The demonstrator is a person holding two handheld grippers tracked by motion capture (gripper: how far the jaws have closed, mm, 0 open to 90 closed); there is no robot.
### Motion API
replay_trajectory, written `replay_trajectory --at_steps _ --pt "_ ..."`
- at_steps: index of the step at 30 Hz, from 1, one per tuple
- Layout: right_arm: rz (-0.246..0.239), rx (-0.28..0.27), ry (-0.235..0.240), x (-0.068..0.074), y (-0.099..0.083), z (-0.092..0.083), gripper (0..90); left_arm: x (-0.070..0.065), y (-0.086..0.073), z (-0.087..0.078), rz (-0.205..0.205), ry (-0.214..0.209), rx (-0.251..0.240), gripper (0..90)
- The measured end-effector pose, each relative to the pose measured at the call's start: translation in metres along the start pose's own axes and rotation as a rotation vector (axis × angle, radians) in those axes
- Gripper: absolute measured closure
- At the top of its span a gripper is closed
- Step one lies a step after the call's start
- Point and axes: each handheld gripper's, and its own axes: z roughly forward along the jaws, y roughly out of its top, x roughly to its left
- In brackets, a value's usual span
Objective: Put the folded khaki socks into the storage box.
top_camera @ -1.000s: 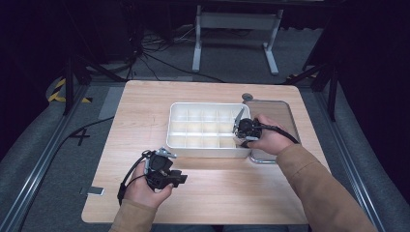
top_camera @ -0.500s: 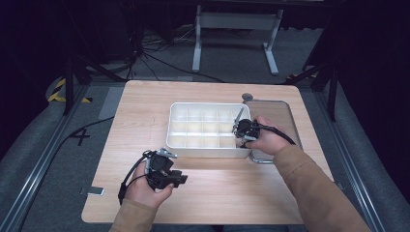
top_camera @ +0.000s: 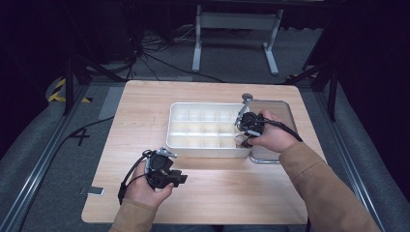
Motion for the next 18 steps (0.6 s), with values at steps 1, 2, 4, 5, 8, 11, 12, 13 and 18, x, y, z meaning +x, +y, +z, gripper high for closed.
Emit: replay_trajectory --at_steps 1,2,4,5,8,11,12,13,18 --pt "0.003 -0.006 0.002 0.001 0.001 -0.001 52.0 0.000 0.000 0.000 -0.002 0.000 0.000 68.4" --pt "0.003 -0.006 0.002 0.001 0.001 -0.001 52.0 0.000 0.000 0.000 -0.002 0.000 0.000 68.4" --pt "0.011 -0.024 -0.001 0.001 0.004 -0.001 49.8 -0.001 0.000 0.001 0.000 -0.002 0.001 68.3" --pt "0.030 -0.031 -0.008 -0.001 0.005 0.001 48.8 -0.001 0.000 0.002 -0.002 -0.002 -0.003 68.1" --pt "0.064 -0.030 -0.026 -0.006 0.005 0.009 52.3 0.000 0.000 0.001 0.000 -0.001 -0.001 67.5" --pt "0.048 -0.012 -0.017 -0.008 0.004 0.016 64.9 0.001 0.000 0.001 -0.003 -0.002 -0.001 66.9" --pt "0.048 -0.014 -0.019 -0.007 0.004 0.017 68.5 0.001 0.000 0.001 -0.002 -0.001 -0.001 66.9" --pt "0.046 -0.011 -0.020 -0.007 0.004 0.017 71.3 0.001 0.000 0.001 -0.002 -0.003 0.000 66.8" --pt "0.007 0.040 0.010 -0.002 0.006 0.023 79.2 0.000 0.000 0.001 -0.002 -0.005 -0.001 66.8"
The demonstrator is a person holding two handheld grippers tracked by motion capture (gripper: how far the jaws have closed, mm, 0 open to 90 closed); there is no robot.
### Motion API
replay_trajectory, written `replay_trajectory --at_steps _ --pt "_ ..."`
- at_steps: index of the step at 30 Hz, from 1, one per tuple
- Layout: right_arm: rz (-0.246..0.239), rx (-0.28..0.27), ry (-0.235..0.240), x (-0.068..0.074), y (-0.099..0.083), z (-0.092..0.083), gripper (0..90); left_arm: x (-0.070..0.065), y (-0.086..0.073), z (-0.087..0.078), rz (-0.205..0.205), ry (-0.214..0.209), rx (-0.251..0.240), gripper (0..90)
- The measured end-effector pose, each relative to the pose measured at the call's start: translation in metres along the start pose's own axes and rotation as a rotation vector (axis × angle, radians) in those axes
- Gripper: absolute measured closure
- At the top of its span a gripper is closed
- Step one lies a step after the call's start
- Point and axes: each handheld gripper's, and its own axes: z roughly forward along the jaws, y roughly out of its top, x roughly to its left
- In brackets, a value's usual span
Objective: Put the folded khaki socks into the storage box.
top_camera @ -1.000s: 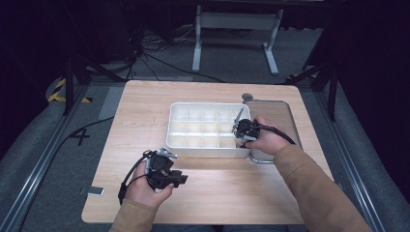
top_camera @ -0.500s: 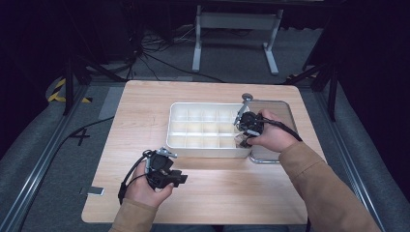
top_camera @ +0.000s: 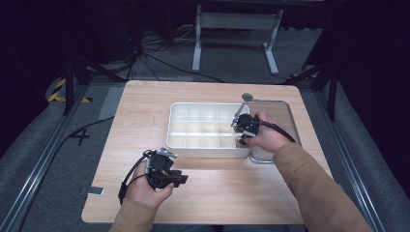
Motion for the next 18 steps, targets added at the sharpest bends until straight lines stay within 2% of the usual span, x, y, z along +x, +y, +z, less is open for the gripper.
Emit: replay_trajectory --at_steps 3,6,10,13,16,18 --pt "-0.021 0.043 0.007 0.004 0.001 0.010 79.2 0.000 0.000 0.000 0.001 0.000 -0.001 66.8" --pt "-0.014 0.047 0.000 0.005 0.001 0.014 79.0 -0.001 0.000 0.001 -0.003 -0.001 0.000 66.9" --pt "0.045 0.021 0.044 -0.003 -0.002 0.018 76.9 -0.002 0.000 0.001 0.004 -0.002 0.004 66.9" --pt "0.090 0.002 0.056 -0.006 -0.005 0.020 75.6 -0.002 0.000 0.000 0.007 -0.001 0.003 66.9" --pt "0.109 -0.008 0.049 -0.004 -0.006 0.019 72.2 -0.002 0.000 0.001 -0.001 -0.004 0.001 66.9" --pt "0.126 -0.031 0.064 -0.005 -0.008 0.016 69.0 -0.001 0.001 0.001 0.004 -0.004 0.006 66.9"
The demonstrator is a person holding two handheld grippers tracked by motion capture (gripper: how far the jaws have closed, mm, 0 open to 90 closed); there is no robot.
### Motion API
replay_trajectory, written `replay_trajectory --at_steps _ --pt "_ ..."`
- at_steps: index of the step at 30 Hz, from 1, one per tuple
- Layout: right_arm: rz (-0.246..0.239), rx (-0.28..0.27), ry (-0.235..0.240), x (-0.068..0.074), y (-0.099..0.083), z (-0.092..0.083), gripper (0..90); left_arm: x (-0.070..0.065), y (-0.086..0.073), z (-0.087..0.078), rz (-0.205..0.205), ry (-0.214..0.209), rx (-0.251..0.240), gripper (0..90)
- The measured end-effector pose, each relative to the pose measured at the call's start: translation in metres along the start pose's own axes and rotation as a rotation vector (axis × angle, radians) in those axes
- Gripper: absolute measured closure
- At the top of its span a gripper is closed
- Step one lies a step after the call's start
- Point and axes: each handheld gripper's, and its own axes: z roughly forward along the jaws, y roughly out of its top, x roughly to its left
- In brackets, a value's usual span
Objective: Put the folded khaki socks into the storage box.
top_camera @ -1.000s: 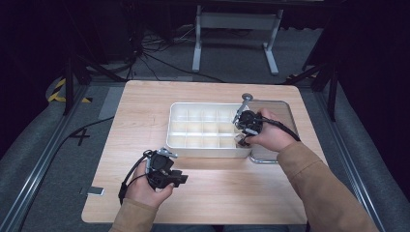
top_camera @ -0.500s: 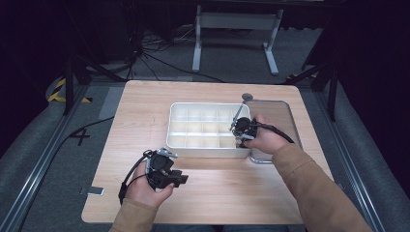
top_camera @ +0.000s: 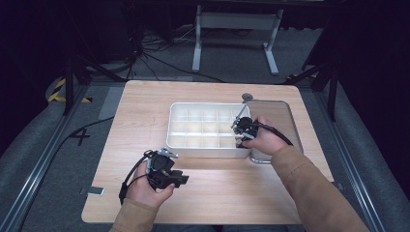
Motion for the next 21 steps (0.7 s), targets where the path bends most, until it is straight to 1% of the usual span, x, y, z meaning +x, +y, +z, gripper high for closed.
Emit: replay_trajectory --at_steps 3,6,8,10,15,18,21 --pt "0.032 -0.043 0.024 0.000 -0.004 -0.008 64.5 0.001 0.000 0.001 0.000 -0.003 0.002 66.8" --pt "0.047 -0.091 0.031 -0.001 -0.010 -0.022 62.4 0.002 -0.001 0.001 -0.003 -0.004 0.001 66.8" --pt "0.057 -0.123 0.030 -0.001 -0.015 -0.031 61.7 0.002 -0.001 0.000 -0.002 -0.005 -0.001 66.6" --pt "0.060 -0.176 0.019 0.000 -0.020 -0.043 60.9 0.001 -0.001 0.000 -0.006 -0.007 -0.005 66.5" --pt "0.047 -0.285 0.007 0.011 -0.032 -0.064 59.2 0.000 -0.001 0.000 -0.003 -0.006 -0.009 66.4" --pt "0.029 -0.360 0.016 0.019 -0.042 -0.075 58.9 0.000 -0.002 -0.001 0.001 -0.006 -0.007 66.1" --pt "0.025 -0.404 0.017 0.025 -0.052 -0.083 58.8 0.001 -0.003 -0.001 -0.004 -0.010 -0.009 65.5"
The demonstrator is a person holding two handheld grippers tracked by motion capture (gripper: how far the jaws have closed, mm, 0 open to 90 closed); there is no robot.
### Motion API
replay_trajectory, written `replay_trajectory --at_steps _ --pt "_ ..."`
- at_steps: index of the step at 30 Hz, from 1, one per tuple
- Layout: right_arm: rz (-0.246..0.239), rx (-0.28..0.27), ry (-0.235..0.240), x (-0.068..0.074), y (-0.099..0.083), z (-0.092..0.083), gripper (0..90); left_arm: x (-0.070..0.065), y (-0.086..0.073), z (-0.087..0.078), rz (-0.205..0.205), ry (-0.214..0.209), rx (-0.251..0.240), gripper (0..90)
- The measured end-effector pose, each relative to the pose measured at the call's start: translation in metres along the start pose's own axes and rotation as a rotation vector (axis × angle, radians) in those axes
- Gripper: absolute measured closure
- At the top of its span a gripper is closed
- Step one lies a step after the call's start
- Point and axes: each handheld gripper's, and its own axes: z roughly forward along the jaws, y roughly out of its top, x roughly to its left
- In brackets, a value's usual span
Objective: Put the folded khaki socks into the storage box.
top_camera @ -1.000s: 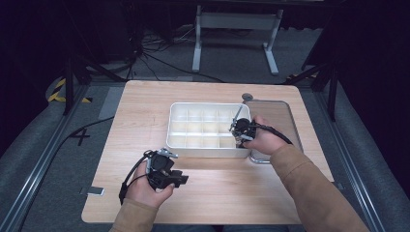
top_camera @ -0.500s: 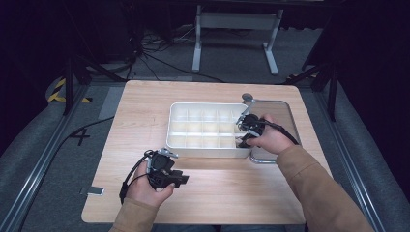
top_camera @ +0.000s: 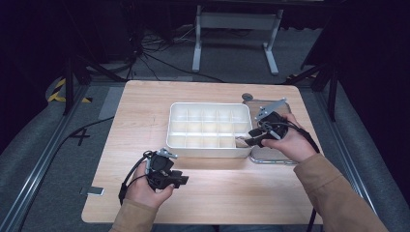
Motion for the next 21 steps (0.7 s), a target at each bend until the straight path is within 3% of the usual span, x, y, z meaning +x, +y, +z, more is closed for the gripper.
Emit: replay_trajectory --at_steps 7,8,13,16,21 --pt "-0.013 -0.060 0.014 0.017 -0.015 -0.014 58.4 -0.001 0.000 0.000 0.006 -0.006 0.002 65.4" --pt "-0.023 -0.097 0.027 0.024 -0.020 -0.017 58.0 -0.001 0.001 0.000 0.007 -0.009 0.003 65.4" --pt "-0.046 -0.136 0.062 0.037 -0.029 -0.020 57.3 -0.001 0.001 0.001 0.017 -0.014 -0.001 65.4" --pt "-0.029 -0.184 0.083 0.045 -0.038 -0.019 57.1 0.000 0.001 0.001 0.020 -0.023 -0.003 65.4" --pt "-0.024 -0.188 0.089 0.054 -0.051 -0.011 56.3 0.000 0.000 0.001 0.018 -0.023 -0.003 65.4"
